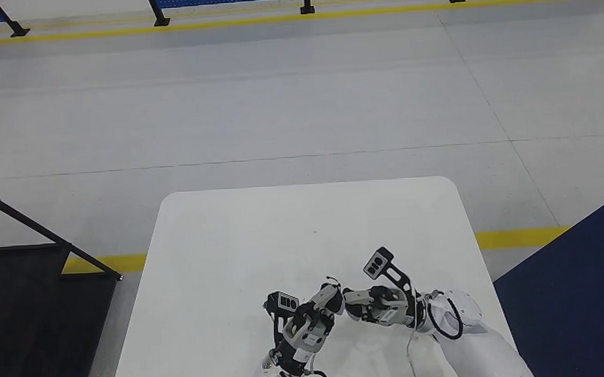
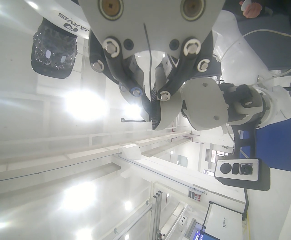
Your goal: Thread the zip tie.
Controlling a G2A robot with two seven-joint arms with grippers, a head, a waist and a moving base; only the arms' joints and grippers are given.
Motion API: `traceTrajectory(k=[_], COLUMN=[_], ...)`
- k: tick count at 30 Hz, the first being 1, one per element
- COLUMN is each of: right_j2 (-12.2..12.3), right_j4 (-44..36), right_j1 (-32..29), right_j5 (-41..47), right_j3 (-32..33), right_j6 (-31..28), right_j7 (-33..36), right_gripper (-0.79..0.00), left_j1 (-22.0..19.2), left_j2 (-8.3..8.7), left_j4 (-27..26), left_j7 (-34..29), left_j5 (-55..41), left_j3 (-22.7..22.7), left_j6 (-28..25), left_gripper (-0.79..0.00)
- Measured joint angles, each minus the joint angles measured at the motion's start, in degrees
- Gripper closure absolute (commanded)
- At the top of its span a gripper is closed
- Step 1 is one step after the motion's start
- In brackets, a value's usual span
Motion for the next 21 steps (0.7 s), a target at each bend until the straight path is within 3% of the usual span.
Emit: traceTrajectory(k=[21], right_j2=[0.51], right_j4=[0.77], right_j1=[-0.81], right_j5=[-1.89], right_j3=[0.56], right_j6=[1.61], right_j7=[-0.19], right_gripper=[0.0], left_j1=[0.38], left_j2=[-0.02], left_j4=[-0.63], left_j7=[1.12], left_j5=[0.87], left_j3=[0.09], left_j6=[0.2], left_gripper=[0.0])
